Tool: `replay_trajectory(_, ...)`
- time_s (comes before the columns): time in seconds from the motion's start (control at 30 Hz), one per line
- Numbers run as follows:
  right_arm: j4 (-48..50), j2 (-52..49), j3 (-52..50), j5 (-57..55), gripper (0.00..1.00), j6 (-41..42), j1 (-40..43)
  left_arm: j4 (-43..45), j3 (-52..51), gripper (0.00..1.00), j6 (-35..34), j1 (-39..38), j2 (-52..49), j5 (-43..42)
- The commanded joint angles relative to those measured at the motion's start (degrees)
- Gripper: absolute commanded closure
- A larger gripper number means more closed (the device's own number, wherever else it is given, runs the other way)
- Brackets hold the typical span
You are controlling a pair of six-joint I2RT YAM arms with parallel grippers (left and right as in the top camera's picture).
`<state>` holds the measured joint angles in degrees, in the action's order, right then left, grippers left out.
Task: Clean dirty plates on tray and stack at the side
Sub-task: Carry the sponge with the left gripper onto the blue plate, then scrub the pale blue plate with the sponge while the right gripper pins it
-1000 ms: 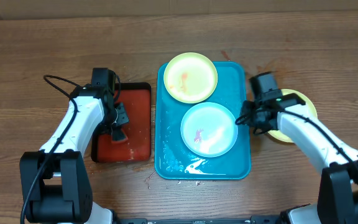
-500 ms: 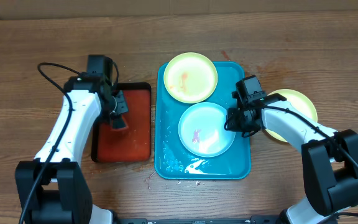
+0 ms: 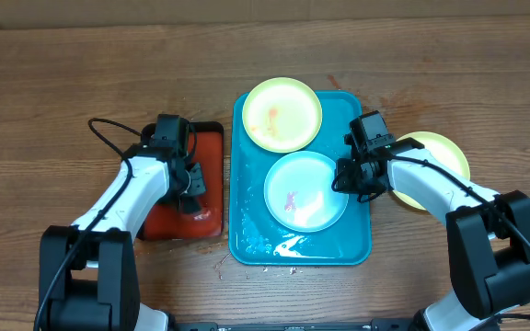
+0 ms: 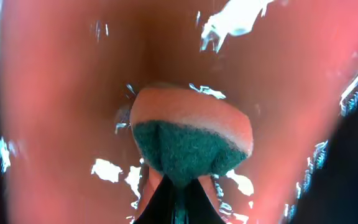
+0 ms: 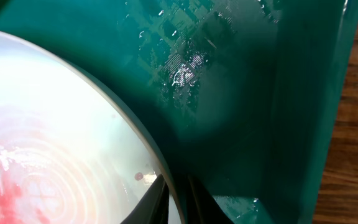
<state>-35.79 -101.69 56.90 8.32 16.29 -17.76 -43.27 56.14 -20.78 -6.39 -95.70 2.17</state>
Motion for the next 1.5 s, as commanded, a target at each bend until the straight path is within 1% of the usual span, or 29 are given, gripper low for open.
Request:
replay_trajectory(0.0,0.13,-1.38,-0.70,-1.16,0.88,0.22,-0.02,-7.37,9.11,0.96,0.17,0.04,0.24,0.11)
replay_trajectory(0.1,-0.07,-1.38,-0.70,-1.16,0.88,0.24,-0.02,-14.80,17.03,0.96,0.20,0.04,0.24,0.17)
replay_trajectory(0.2,-0.26,-1.38,-0.70,-1.16,0.88,0.24,-0.02,-18.53,22.21,0.96,0.20,0.04,0.24,0.44)
replay_trajectory(0.3,-0.46,-1.38,-0.70,-1.14,0.88,0.24,-0.02,-19.47,24.17,0.96,0.20,-0.07,0.24,1.49)
replay_trajectory(0.4,-0.46,-1.38,-0.70,-1.14,0.88,0.24,-0.02,-20.17,24.17,0.96,0.22,-0.07,0.24,5.86)
replay_trajectory(0.47,-0.46,-1.38,-0.70,-1.14,0.88,0.24,-0.02,-20.68,24.20,0.96,0.22,-0.07,0.24,6.43)
replay_trajectory(0.6,-0.46,-1.38,-0.70,-1.14,0.88,0.24,-0.02,-21.11,24.20,0.96,0.24,-0.07,0.24,4.48)
replay_trajectory(0.63,-0.48,-1.38,-0.70,-1.14,0.88,0.24,-0.02,-21.27,24.20,0.96,0.24,-0.07,0.24,3.26)
replay_trajectory(0.7,-0.48,-1.38,-0.70,-1.07,0.88,0.24,-0.02,-21.46,24.30,0.96,0.22,-0.13,0.24,-1.86)
replay_trajectory(0.8,-0.44,-1.38,-0.70,-0.70,0.88,0.22,-0.02,-19.69,24.37,0.96,-0.15,-1.77,0.24,-10.12)
replay_trajectory(0.9,-0.46,-1.38,-0.70,-0.72,0.88,0.22,-0.02,-17.11,24.35,0.96,-3.30,-5.53,0.22,-13.25)
replay_trajectory(1.03,-0.39,-1.38,-0.70,-0.72,0.95,0.24,-0.02,-10.23,23.50,0.96,-8.57,-13.03,0.09,-16.83)
replay_trajectory(1.07,-0.31,-1.38,-0.70,-0.72,0.96,0.24,-0.02,-7.34,22.88,0.96,-9.40,-15.30,-0.09,-16.81)
replay_trajectory(1.17,-0.22,-1.38,-0.70,-0.72,0.96,0.24,-0.02,0.37,21.20,0.96,-11.74,-21.55,-2.03,-15.67)
replay_trajectory(1.23,-0.26,-1.38,-0.70,-0.72,0.96,0.24,-0.02,3.48,20.96,0.96,-14.03,-25.31,-5.07,-14.16)
replay_trajectory(1.3,-0.24,-1.38,-0.70,-0.72,0.96,0.24,-0.02,4.79,20.96,0.96,-16.50,-27.91,-8.37,-11.43)
replay_trajectory(1.37,-0.24,-1.38,-0.70,-0.72,0.96,0.24,-0.02,5.07,20.96,0.96,-20.61,-29.42,-12.09,-8.39)
replay_trajectory(1.47,-0.28,-1.38,-0.70,-0.72,0.96,0.24,-0.02,5.88,21.00,0.96,-23.47,-29.79,-16.72,-8.11)
